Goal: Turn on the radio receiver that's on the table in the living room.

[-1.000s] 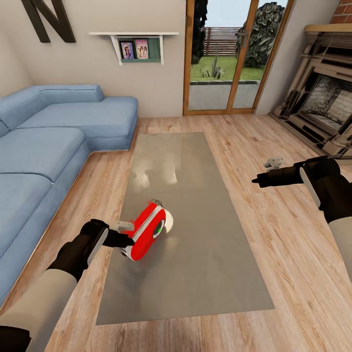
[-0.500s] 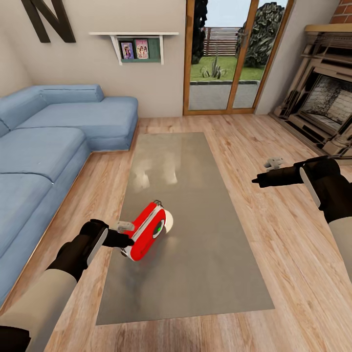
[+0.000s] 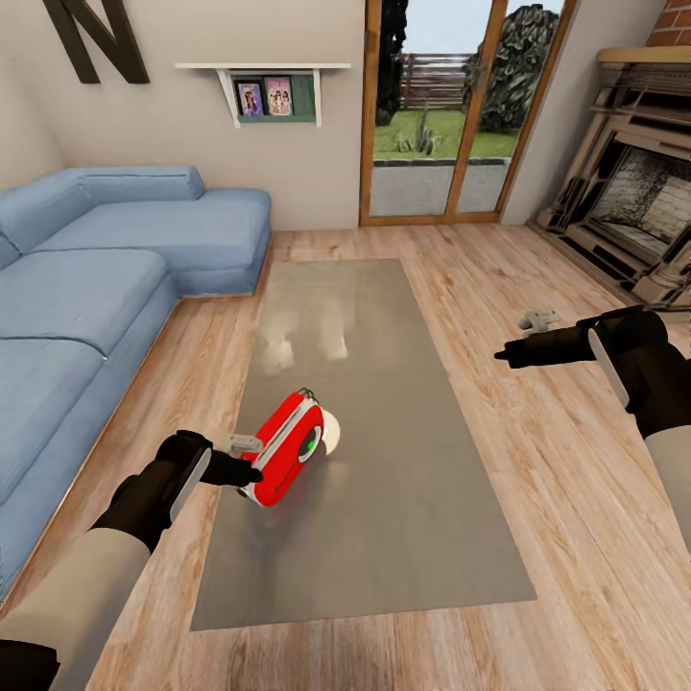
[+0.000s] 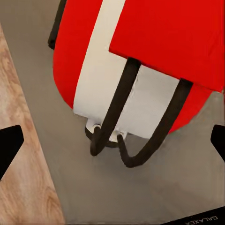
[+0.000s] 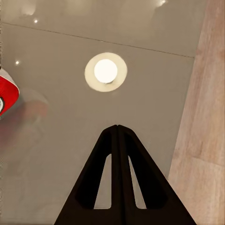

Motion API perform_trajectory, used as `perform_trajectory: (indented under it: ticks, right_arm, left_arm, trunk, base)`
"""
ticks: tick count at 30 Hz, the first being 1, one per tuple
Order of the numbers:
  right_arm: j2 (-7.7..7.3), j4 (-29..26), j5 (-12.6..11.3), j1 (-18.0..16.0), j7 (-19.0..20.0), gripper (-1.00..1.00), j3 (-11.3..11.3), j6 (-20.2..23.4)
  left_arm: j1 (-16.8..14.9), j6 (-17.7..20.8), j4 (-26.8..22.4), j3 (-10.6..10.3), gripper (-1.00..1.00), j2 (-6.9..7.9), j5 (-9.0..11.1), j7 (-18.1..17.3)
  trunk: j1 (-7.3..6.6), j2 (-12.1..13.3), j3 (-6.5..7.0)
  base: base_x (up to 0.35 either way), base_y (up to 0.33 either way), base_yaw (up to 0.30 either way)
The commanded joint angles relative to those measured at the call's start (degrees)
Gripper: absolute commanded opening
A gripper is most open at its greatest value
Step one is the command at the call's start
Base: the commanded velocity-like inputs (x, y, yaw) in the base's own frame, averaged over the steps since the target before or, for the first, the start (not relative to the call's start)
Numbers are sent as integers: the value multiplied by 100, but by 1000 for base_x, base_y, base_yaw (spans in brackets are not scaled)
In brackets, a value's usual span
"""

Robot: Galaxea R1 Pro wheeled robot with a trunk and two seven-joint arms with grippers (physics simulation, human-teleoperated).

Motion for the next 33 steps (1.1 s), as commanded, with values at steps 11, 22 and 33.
perform_trajectory:
  ticks: [11,22,33]
  right_arm:
    - [0,18,0,0,-6,-100,0,-2]
    - [0,19,0,0,-6,-100,0,-2]
    - [0,19,0,0,-6,-100,0,-2]
  left_arm:
    - [0,0,6,0,100,1,0,0]
    - [0,0,13,0,100,1,2,0]
    - [0,0,13,0,100,9,7,0]
  trunk:
    - [0,0,0]
    - [0,0,0]
    - [0,0,0]
  base:
    - [-317,0,0]
    - [-335,0,0]
    - [-336,0,0]
